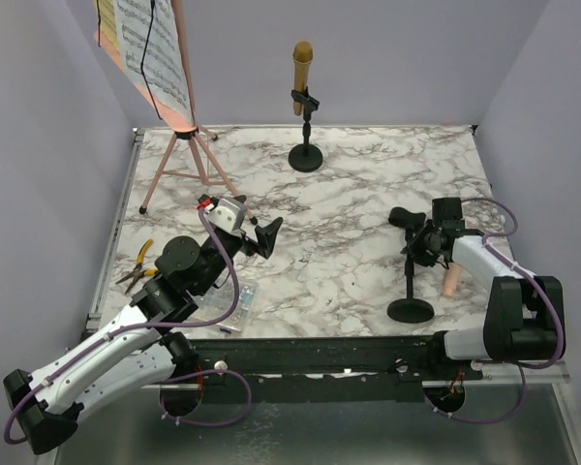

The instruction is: Set up the instrument practice props

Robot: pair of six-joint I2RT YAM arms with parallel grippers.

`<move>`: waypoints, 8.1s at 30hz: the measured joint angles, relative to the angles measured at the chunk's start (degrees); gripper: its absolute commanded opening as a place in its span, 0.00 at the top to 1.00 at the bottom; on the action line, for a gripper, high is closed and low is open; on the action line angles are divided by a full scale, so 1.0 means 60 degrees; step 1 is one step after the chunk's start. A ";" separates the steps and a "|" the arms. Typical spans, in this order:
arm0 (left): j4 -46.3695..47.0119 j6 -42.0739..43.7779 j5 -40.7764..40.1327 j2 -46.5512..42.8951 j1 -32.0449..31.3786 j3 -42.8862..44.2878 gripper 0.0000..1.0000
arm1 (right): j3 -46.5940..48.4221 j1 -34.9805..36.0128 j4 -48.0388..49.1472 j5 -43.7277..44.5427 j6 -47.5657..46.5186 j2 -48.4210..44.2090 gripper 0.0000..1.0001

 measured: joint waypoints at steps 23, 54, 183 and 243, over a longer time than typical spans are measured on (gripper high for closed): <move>-0.0106 0.0004 -0.0583 0.0382 0.0000 0.0000 0.05 | -0.1803 0.4164 1.0648 -0.2663 -0.3807 -0.1013 0.99; -0.0058 0.0007 -0.0903 0.0204 -0.0004 -0.0004 0.05 | -0.5424 0.4652 1.8261 -0.1982 -0.6645 0.1701 0.30; 0.0138 -0.0098 -0.1005 -0.0069 -0.0004 -0.0044 0.01 | 0.0608 0.3107 1.8218 -0.6011 -0.1708 -0.0703 0.99; 0.0127 -0.0109 -0.0998 0.0120 -0.0004 -0.0044 0.01 | 0.0707 0.3351 0.7118 -0.2980 -0.6448 -0.4768 0.00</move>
